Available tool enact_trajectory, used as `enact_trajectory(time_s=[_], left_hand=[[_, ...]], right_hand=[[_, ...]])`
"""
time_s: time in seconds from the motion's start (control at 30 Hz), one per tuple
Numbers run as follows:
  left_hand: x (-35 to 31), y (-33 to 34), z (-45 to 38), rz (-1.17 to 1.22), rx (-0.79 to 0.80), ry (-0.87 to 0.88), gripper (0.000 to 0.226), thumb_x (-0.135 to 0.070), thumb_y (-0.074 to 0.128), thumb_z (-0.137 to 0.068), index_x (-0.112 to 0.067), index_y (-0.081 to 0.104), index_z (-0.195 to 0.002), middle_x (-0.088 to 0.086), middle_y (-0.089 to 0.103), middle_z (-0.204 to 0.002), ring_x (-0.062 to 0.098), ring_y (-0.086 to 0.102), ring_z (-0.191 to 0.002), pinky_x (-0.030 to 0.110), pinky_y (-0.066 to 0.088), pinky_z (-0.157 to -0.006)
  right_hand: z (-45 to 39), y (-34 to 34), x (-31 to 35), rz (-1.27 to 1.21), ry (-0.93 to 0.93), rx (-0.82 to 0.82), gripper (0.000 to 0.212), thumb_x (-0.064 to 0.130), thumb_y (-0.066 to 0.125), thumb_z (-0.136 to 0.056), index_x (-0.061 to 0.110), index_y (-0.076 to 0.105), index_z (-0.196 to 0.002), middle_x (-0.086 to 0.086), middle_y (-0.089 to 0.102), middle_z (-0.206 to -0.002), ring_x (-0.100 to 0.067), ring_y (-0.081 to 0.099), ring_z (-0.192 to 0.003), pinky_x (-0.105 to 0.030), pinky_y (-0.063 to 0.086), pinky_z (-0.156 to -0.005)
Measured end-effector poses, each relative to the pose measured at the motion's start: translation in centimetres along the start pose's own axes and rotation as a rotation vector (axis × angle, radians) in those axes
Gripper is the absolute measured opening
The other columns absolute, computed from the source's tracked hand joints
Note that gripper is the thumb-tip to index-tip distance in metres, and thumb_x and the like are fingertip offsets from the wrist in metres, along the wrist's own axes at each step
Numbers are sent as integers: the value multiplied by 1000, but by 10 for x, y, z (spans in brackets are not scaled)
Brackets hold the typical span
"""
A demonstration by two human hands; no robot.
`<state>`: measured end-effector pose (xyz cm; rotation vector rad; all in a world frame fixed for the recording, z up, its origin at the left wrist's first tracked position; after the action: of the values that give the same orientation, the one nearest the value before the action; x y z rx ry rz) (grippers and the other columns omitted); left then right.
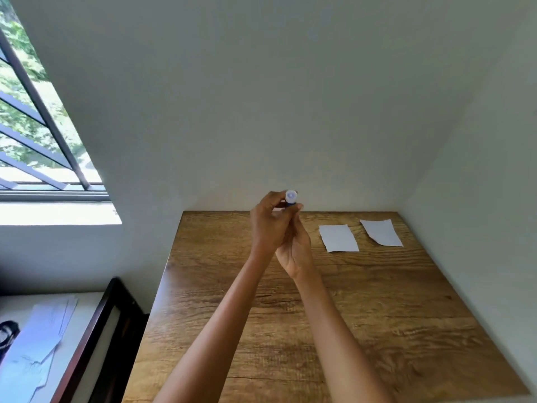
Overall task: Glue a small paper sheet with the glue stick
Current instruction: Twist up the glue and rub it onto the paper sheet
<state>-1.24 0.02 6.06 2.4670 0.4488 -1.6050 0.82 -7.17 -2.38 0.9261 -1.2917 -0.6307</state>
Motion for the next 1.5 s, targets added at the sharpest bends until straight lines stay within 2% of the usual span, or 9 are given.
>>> enact_trajectory(time_s=[0.37,0.53,0.63,0.77,0.9,1.07,1.23,1.4,1.5], left_hand=[[-41,-26,25,38,108,141,22,1,69,-77,-12,72,-94,0,69,-88,10,67,-84,30,55,-74],[-52,-22,30,98,106,138,18,-2,72,-77,-14,73,-91,-5,70,-87,4,68,-83,19,54,-73],[-52,-24,23,106,132,134,19,-2,71,-78,-12,72,-94,-3,69,-89,7,67,-88,22,53,-79],[-51,-24,16,108,167,134,19,-4,72,-77,-13,72,-94,-2,68,-87,11,67,-87,29,55,-79],[-50,-17,11,121,157,116,18,-11,75,-77,-15,73,-94,-6,70,-89,6,68,-85,21,55,-74],[-53,-19,-6,113,161,136,19,-5,71,-78,-17,71,-93,4,70,-90,15,68,-89,32,55,-82],[-53,-16,-12,100,171,146,17,-6,71,-78,-16,70,-92,6,69,-88,16,68,-85,33,56,-78],[-55,-9,-14,56,167,190,20,0,69,-78,-11,72,-94,2,69,-89,12,67,-86,25,54,-78],[-49,-14,-19,62,159,178,18,-4,70,-79,-13,71,-94,2,69,-88,17,67,-87,29,55,-78]], right_hand=[[34,26,9,103,-47,77,33,27,41,-92,17,73,-96,2,73,-84,-7,67,-75,-18,52,-64],[39,38,13,312,-90,-60,43,59,58,-73,19,67,-88,-3,54,-81,-14,50,-76,-24,37,-69],[41,44,14,171,-103,30,35,41,48,-88,16,68,-103,-2,69,-95,-12,64,-90,-22,50,-78],[39,42,17,91,-99,81,34,26,39,-96,16,71,-94,3,69,-73,-5,63,-63,-16,50,-54],[30,46,22,281,-86,10,42,49,43,-90,21,70,-74,7,52,-53,-3,46,-46,-16,40,-42],[22,52,23,206,-78,118,38,34,32,-100,18,66,-105,2,67,-83,-7,60,-70,-19,49,-59],[11,49,27,199,-93,89,39,34,37,-97,21,72,-89,6,60,-62,-4,56,-56,-17,45,-50],[2,46,26,142,-105,77,39,35,34,-99,22,71,-97,5,72,-85,-7,67,-82,-19,51,-68],[3,43,24,116,-82,136,36,29,34,-99,20,69,-97,5,68,-76,-7,63,-70,-20,48,-61]])
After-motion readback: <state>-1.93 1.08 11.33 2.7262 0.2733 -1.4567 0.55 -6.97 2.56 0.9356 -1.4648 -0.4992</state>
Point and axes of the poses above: each hand's wrist, its own z-axis away from the middle knuckle, its own y-axis out of the palm, x = y × z, the point moved 8 cm from there along -z, towards the middle knuckle
